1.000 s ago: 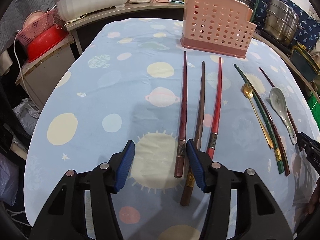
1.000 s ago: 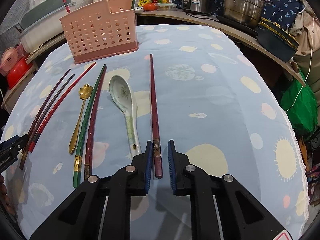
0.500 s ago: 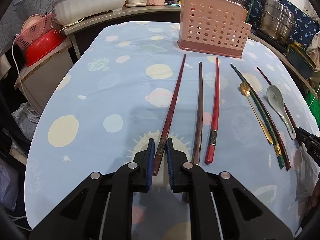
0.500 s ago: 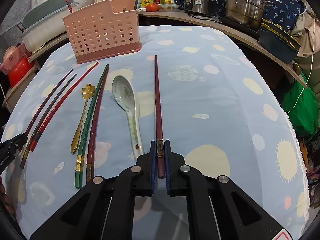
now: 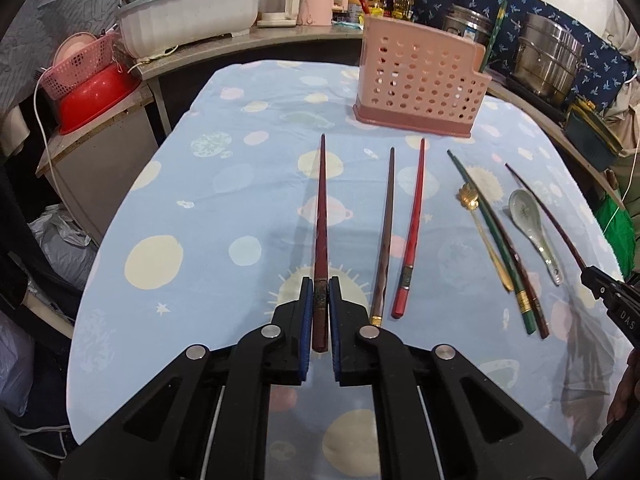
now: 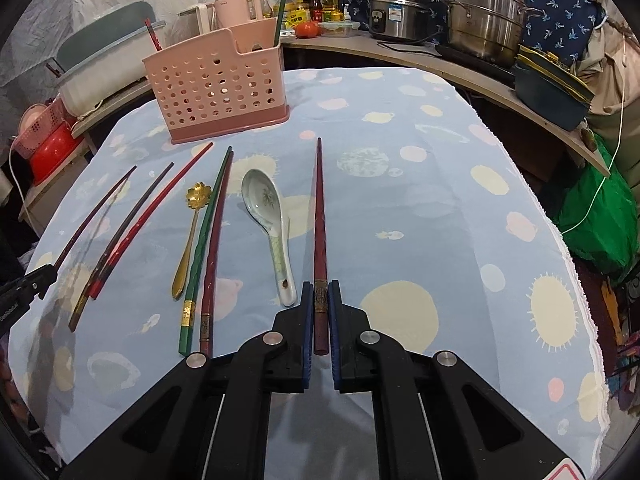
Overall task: Organize utensils
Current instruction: 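Grasp a dark red chopstick with the right tool while the left tool grasps another dark red chopstick, then lift both dark red chopsticks and carry them into the pink holder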
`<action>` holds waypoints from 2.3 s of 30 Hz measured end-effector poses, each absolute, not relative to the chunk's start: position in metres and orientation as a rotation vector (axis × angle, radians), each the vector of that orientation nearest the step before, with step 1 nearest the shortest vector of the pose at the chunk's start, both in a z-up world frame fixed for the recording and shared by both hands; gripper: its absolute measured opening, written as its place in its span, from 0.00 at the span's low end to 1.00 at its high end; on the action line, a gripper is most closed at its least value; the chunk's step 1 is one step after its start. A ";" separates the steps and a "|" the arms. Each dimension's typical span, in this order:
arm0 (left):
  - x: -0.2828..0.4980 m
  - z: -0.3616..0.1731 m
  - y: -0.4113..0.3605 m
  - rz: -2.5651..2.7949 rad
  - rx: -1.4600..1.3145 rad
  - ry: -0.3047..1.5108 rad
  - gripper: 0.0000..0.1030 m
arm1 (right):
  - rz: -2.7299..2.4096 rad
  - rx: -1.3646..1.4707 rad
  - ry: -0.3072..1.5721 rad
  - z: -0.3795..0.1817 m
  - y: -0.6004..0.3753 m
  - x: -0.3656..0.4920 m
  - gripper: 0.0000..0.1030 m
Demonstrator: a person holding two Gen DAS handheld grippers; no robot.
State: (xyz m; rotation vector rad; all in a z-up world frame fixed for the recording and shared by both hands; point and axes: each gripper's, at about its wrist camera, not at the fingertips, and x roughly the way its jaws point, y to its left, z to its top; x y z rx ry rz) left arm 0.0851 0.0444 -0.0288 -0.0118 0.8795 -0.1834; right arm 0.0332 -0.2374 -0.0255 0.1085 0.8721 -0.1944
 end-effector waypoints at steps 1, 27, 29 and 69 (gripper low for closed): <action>0.083 -0.024 0.046 -0.182 -0.013 0.869 0.07 | -0.192 0.108 0.863 -0.022 -0.237 0.031 0.07; 0.075 0.100 0.052 -0.223 -0.083 0.640 0.07 | -0.145 0.119 0.555 0.113 -0.238 0.019 0.07; 0.077 0.108 0.050 -0.227 -0.083 0.625 0.07 | -0.143 0.123 0.541 0.118 -0.239 0.020 0.07; 0.244 0.265 -0.037 -0.279 -0.055 0.330 0.07 | -0.063 0.124 0.336 0.235 -0.246 0.198 0.07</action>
